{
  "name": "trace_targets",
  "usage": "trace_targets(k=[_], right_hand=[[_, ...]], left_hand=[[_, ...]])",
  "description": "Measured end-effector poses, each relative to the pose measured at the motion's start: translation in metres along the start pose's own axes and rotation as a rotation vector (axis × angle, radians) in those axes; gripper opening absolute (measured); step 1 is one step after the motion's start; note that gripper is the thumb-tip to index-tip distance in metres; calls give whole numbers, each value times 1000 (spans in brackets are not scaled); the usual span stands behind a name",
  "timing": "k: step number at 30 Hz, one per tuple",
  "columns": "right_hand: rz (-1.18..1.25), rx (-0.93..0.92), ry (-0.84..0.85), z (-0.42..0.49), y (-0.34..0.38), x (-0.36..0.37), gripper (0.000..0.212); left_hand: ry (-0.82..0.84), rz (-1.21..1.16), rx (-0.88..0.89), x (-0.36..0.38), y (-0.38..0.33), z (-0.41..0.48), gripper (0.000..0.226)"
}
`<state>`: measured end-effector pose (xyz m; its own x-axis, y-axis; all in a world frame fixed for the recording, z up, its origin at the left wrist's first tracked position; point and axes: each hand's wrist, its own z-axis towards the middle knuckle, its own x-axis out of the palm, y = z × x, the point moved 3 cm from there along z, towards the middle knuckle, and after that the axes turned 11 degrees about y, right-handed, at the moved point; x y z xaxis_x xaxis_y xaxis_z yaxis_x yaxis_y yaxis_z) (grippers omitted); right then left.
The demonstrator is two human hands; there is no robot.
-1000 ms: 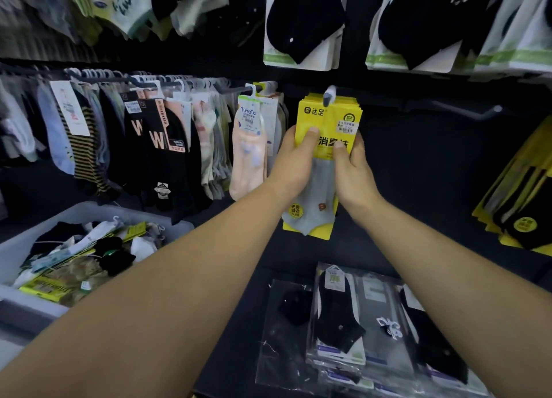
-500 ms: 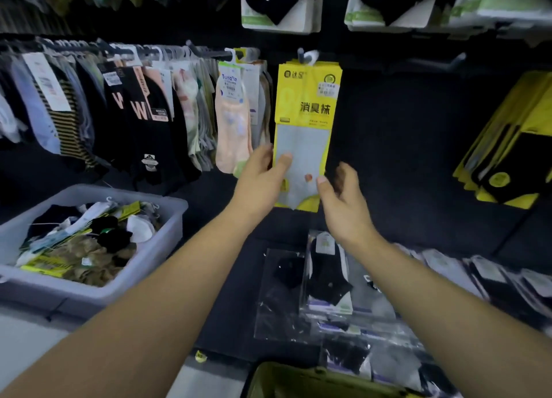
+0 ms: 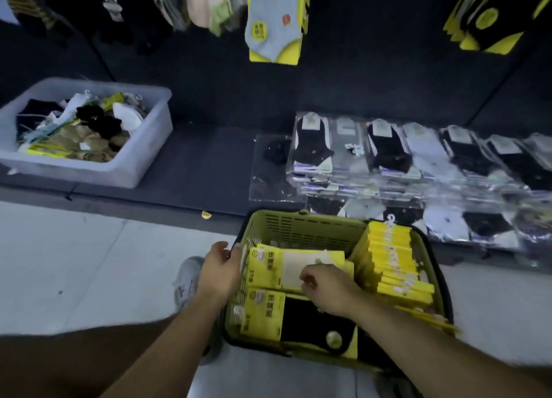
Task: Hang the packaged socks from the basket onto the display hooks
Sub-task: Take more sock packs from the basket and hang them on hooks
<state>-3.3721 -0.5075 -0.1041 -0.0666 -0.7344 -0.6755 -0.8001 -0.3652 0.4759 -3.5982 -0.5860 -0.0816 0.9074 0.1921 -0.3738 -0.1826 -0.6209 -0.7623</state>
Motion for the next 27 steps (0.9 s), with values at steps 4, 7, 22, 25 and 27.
trace_targets(k=[4, 7, 22, 25, 27], right_hand=[[-140, -54, 10, -5, -9, 37, 33], [-309, -120, -62, -4, -10, 44, 31], [242, -33, 27, -1, -1, -7, 10], [729, -40, -91, -6, 10, -37, 11], [957, -109, -101, -8, 25, -44, 14]], left_hand=[[61, -51, 2, 20, 50, -23, 28], [111, -93, 12, 27, 69, -30, 32], [-29, -190, 91, 20, 60, -28, 74], [-188, -106, 136, 14, 34, -33, 52], [-64, -312, 104, 16, 17, -33, 35]])
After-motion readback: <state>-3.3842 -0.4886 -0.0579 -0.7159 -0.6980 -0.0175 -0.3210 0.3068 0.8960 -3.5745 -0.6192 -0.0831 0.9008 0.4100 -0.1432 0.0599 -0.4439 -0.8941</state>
